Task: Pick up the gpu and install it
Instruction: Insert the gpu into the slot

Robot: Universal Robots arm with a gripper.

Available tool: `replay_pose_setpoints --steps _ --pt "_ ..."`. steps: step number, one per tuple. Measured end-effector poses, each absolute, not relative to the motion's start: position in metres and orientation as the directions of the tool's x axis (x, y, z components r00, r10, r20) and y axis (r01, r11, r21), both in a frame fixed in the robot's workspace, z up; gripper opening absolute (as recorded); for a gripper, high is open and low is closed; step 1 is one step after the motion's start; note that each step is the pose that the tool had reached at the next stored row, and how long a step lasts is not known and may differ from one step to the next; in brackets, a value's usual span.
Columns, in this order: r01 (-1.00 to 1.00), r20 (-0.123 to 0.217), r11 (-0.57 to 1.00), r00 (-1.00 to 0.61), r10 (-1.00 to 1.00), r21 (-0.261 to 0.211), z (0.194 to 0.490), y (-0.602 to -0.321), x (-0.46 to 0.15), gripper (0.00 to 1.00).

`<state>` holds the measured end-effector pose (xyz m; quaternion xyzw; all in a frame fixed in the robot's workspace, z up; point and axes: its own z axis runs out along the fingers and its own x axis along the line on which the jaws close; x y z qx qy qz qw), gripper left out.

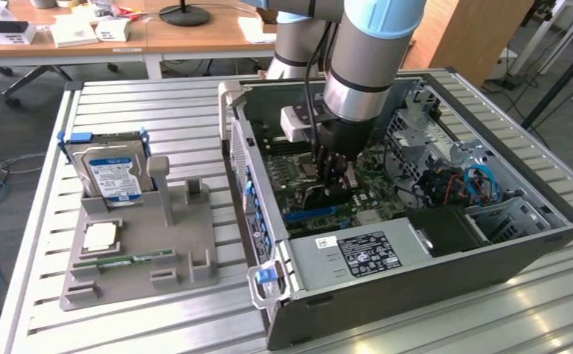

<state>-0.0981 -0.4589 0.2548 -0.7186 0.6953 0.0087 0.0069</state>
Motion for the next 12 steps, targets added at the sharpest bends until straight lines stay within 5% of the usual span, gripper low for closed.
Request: replay_pose_setpoints --steps 12 --pt "-0.999 -0.022 -0.033 0.033 -0.999 0.002 0.2531 -0.4589 -0.0981 0.26"
